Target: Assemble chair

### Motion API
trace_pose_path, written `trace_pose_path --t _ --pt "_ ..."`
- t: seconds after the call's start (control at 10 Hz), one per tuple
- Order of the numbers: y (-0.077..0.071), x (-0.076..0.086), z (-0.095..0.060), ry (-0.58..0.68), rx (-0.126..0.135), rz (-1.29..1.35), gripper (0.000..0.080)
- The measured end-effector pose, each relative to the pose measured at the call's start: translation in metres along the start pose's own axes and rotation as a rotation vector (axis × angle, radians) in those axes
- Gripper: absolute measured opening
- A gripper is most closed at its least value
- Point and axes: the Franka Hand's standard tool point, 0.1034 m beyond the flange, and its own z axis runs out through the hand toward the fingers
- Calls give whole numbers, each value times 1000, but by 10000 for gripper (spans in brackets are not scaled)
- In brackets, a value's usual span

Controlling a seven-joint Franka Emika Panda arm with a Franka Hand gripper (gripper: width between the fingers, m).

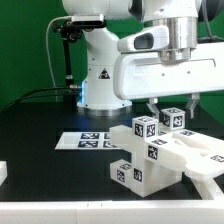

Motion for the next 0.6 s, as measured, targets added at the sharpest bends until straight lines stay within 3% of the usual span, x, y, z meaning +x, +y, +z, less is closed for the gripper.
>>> trace_pose_path --t 0.6 --pt "-2 0 0 3 8 436 284"
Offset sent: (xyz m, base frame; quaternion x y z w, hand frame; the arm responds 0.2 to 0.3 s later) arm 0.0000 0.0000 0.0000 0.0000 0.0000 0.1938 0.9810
